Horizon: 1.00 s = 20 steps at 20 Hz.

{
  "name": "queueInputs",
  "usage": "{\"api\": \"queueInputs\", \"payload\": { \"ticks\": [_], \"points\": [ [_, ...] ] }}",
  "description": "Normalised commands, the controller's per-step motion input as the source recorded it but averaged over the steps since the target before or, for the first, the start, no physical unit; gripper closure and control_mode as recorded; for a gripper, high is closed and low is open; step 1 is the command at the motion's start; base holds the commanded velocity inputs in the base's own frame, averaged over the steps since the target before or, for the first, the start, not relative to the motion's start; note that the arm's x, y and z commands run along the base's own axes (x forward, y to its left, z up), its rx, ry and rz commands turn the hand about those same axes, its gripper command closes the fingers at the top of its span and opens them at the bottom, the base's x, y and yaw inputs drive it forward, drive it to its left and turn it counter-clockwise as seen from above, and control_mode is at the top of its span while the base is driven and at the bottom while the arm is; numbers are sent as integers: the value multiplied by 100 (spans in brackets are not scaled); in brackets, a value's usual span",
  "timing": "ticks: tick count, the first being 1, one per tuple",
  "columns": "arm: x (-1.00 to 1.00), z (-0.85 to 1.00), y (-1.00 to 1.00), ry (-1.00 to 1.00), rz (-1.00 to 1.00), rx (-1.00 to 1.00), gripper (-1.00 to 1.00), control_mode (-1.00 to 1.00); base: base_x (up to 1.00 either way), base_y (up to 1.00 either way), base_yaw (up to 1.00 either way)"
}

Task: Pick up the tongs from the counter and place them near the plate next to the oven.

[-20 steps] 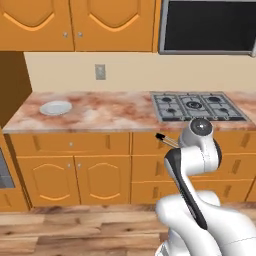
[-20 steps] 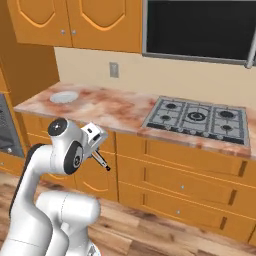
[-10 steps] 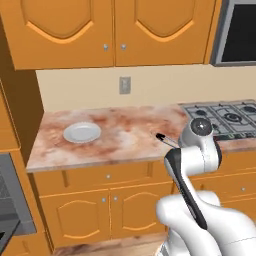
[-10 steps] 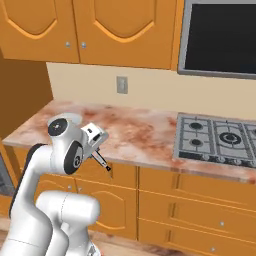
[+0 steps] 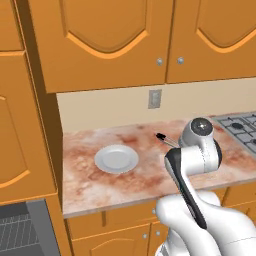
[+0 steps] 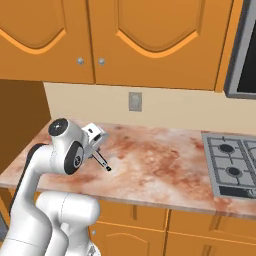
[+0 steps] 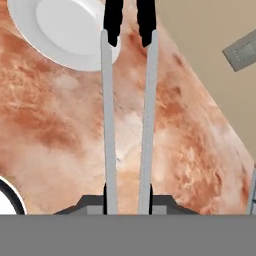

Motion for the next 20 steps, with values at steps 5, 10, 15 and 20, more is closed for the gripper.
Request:
{"api": "queueInputs", "payload": {
  "ticks": [5,10,15,20],
  "points": [
    [7,-30,13,2,-4,2,100,-100,21,36,-7],
    [52,-65,8,14,-15,18,100,-100,0,0,0],
    [79,-55,-19,35,-16,38,100,-100,0,0,0],
    [75,-45,-7,29,-14,27,100,-100,0,0,0]
  ]
}}
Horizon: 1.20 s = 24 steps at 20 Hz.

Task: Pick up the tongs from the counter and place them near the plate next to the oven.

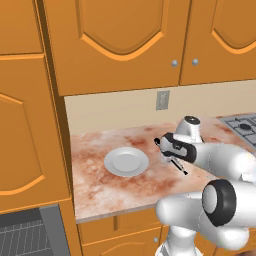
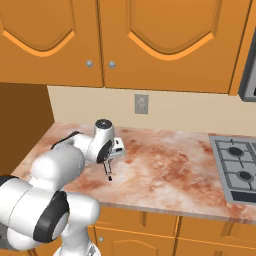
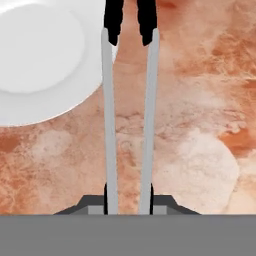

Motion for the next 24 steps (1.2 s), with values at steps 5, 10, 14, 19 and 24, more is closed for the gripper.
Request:
{"api": "queueInputs", "payload": {
  "ticks": [5,10,14,19,24],
  "points": [
    [38,-24,3,10,-17,4,100,-100,0,0,0],
    [19,-13,22,2,-21,0,100,-100,0,0,0],
    [3,-29,15,0,-19,0,100,-100,0,0,0],
    [0,-31,20,2,-17,0,100,-100,0,0,0],
    [0,-28,26,5,-15,0,100,-100,0,0,0]
  ]
}}
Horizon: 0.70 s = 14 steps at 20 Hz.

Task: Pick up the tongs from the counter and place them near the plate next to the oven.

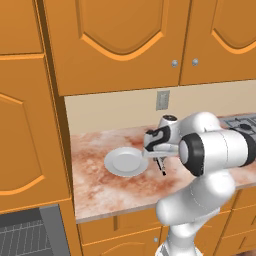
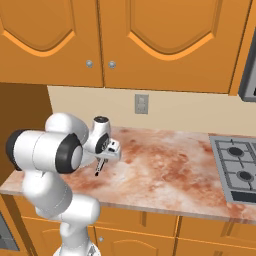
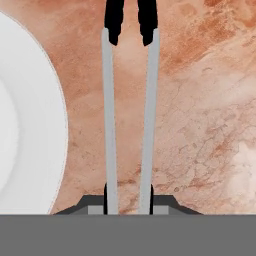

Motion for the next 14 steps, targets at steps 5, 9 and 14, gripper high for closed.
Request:
{"api": "queueInputs", "payload": {
  "ticks": [5,9,14],
  "points": [
    [0,-21,9,1,-11,0,100,-100,0,0,0],
    [0,-21,5,0,-9,0,100,-100,0,0,0],
    [0,-23,0,0,-3,1,100,-100,0,0,0]
  ]
}}
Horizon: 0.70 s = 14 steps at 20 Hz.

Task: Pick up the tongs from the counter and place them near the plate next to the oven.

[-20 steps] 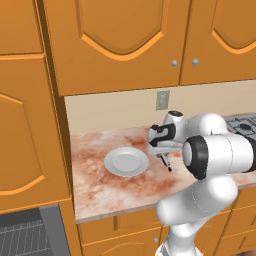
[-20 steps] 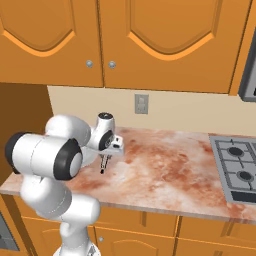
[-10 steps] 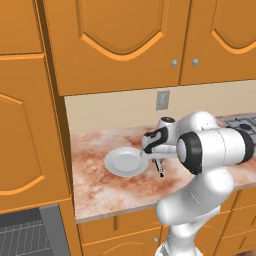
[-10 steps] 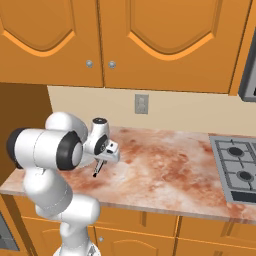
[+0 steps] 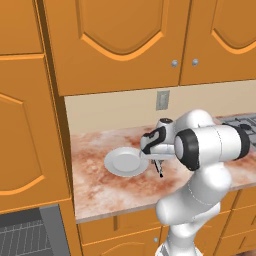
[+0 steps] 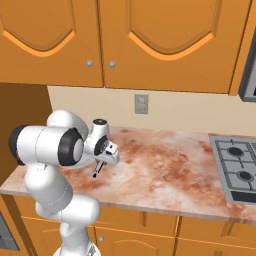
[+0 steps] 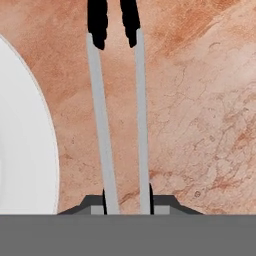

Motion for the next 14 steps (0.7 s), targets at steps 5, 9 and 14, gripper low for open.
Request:
{"api": "queueInputs", "payload": {
  "ticks": [5,9,14],
  "points": [
    [0,-27,0,0,-4,0,-100,-100,0,0,0],
    [0,-20,0,0,-3,1,-100,-100,0,0,0],
    [-34,6,-2,-5,-6,7,-100,-100,0,0,0]
  ]
}}
